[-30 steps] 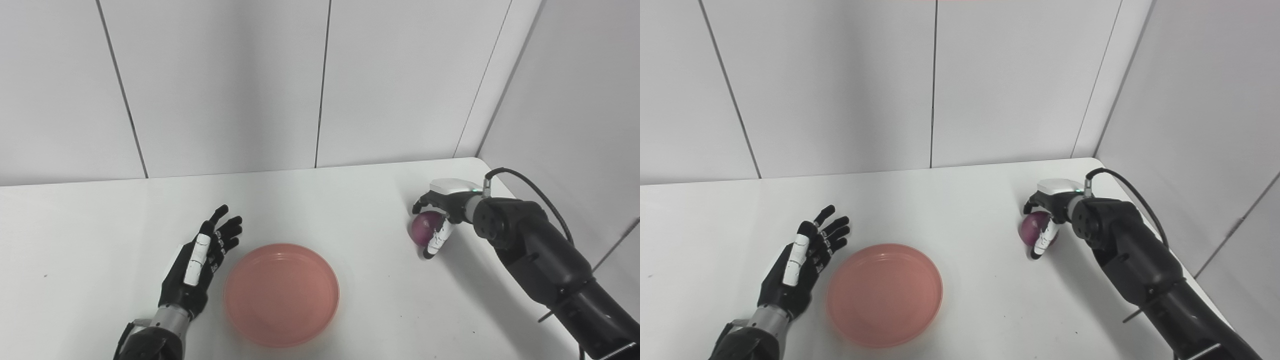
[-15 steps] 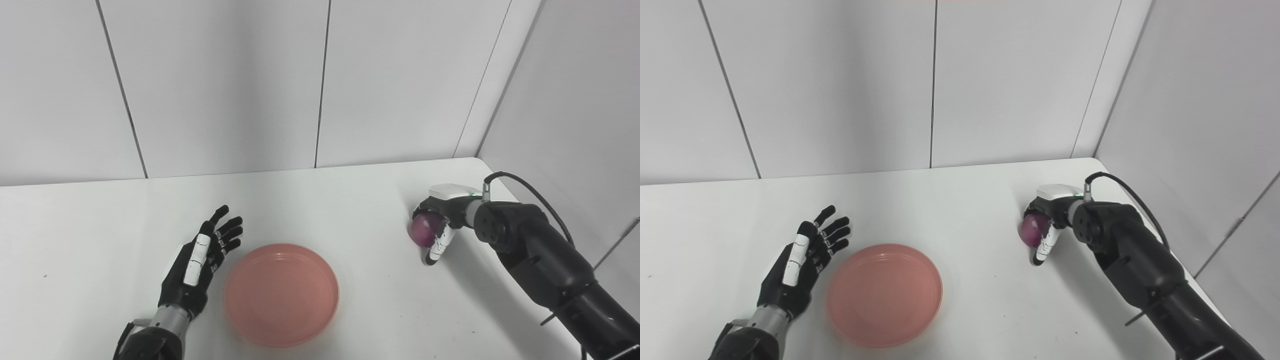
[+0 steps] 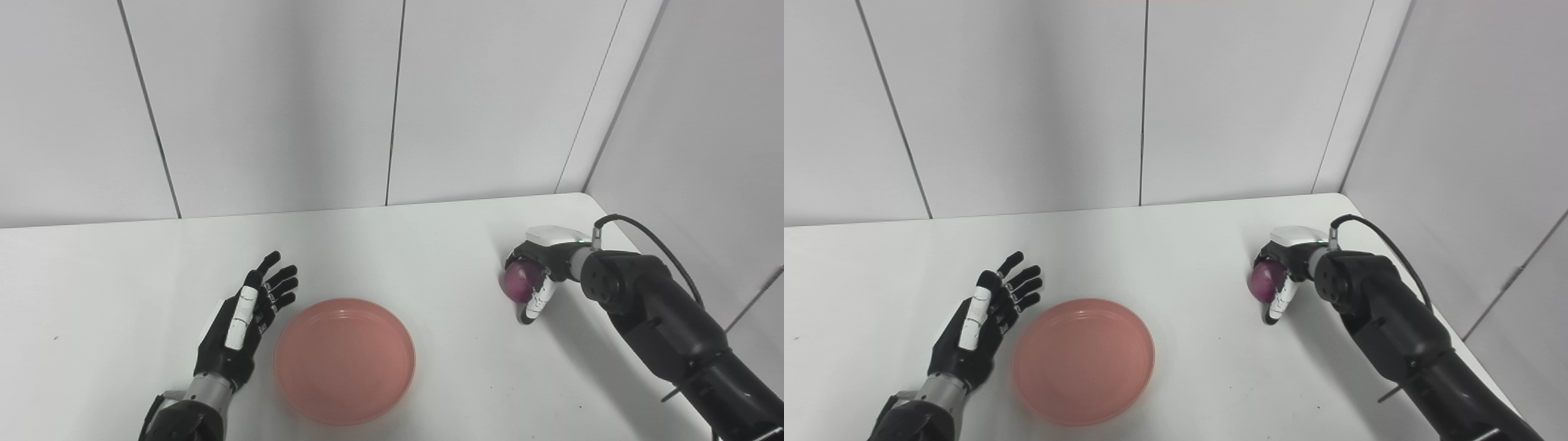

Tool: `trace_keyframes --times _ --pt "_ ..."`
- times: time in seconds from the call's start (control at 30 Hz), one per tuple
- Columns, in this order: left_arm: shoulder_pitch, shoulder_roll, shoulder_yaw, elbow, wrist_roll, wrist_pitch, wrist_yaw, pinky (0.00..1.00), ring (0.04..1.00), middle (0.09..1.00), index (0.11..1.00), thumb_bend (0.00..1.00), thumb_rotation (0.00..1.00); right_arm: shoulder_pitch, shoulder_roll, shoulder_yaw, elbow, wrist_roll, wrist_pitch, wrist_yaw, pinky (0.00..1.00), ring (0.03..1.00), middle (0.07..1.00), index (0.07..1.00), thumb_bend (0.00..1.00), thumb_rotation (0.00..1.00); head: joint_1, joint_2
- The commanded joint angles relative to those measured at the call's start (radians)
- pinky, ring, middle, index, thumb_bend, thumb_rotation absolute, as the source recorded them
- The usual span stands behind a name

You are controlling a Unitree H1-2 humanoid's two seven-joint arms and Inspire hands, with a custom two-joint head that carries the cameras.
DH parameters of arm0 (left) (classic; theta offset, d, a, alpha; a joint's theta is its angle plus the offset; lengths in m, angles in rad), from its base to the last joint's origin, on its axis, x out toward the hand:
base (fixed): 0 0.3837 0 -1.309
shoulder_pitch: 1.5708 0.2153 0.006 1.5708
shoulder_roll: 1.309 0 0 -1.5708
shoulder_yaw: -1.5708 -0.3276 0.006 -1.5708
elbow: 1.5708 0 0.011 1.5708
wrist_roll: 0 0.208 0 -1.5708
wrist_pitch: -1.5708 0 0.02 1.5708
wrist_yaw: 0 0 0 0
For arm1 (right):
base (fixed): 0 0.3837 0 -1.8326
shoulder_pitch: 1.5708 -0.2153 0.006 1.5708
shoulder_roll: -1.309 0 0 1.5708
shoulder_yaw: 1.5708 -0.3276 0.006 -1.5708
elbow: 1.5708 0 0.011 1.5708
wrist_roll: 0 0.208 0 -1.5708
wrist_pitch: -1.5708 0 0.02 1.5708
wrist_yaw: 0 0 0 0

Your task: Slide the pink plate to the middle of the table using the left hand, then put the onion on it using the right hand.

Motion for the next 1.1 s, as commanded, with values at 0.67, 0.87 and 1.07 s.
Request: trace_keyframes --times 0.67,0.87,1.07 --pt "0.006 0.010 -0.007 0.022 0.015 0.034 0.007 0.87 0.866 0.853 0.908 0.78 0.87 -0.028 -0.020 0.007 0.042 0.020 -0.045 -0.050 0.28 0.375 0.482 0.660 0.57 0.00 0.003 0.003" --pt "0.006 0.012 -0.008 0.022 0.015 0.037 0.006 0.87 0.870 0.856 0.910 0.78 0.87 -0.022 -0.010 -0.012 0.020 0.071 -0.027 -0.029 0.26 0.352 0.483 0.652 0.56 0.00 0.003 0.003" --pt "0.006 0.012 -0.010 0.025 0.017 0.039 0.006 0.87 0.871 0.857 0.909 0.77 0.87 -0.029 -0.006 -0.041 -0.026 0.127 0.009 0.012 0.26 0.358 0.486 0.639 0.56 0.00 0.003 0.003"
